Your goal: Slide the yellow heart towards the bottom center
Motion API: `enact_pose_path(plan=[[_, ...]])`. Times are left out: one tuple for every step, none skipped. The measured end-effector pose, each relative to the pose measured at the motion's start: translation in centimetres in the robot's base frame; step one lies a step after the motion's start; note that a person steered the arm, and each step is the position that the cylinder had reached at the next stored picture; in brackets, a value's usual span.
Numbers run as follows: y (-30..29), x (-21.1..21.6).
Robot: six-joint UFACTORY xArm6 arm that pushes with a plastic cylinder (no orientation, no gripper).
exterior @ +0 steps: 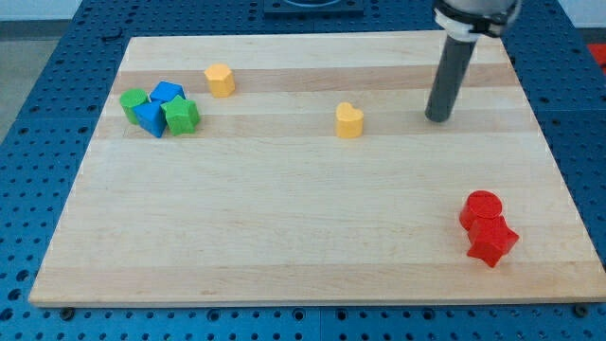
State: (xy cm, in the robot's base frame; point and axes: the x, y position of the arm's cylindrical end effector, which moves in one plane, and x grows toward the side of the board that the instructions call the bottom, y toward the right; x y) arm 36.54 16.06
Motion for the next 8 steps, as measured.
enact_pose_path(plan=[[-0.5,-0.9],[-1.6,-2.2],[-3.0,-3.5],[-3.6,-3.7],[-4.0,-3.8],[-4.2,-3.8],[-4.2,-3.8],[-4.3,-4.0]])
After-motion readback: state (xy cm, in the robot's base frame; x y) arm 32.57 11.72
